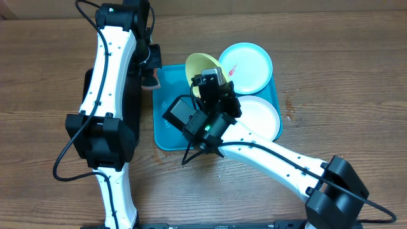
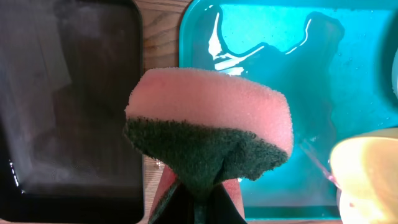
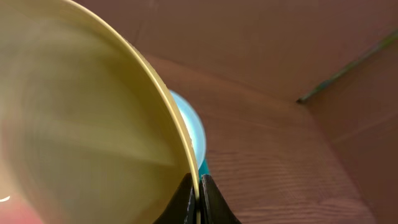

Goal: Clean dirty plates on tray and stack at the side
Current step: 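Lift the yellow plate upright with the right gripper, left withdraws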

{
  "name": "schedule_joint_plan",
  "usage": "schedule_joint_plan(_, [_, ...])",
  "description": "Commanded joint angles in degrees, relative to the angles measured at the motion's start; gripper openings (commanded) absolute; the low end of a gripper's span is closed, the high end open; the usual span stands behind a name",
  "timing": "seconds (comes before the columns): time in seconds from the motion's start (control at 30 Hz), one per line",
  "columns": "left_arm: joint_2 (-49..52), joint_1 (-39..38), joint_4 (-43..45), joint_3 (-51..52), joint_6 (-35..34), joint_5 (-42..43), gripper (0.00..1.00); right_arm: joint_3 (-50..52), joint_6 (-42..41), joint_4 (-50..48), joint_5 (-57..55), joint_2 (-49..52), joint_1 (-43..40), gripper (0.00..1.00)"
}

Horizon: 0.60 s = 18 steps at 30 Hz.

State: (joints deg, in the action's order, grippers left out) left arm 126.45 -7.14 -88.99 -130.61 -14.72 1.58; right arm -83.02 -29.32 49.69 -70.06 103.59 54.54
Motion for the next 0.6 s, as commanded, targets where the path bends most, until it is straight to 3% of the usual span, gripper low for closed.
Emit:
schedule_joint_plan(0.0, [-0.5,0.0,-0.1,-0.7,-0.5,1.0,0.04,-0.9,-0.2,-0.7,-9.6,-0.4,1.9,0.04])
schedule_joint_plan(0.3, [-0.5,0.0,-0.2,-0.7,-0.5,1.0,0.04,-0.9,-0.2,-1.5,-18.9,-0.4,4.3,0.04])
schedule_joint_plan(0.57, [-0.5,0.0,-0.3,-0.7,-0.5,1.0,0.04,-0.9,-0.2,-1.6,-19.5,-0.4,4.3,0.04])
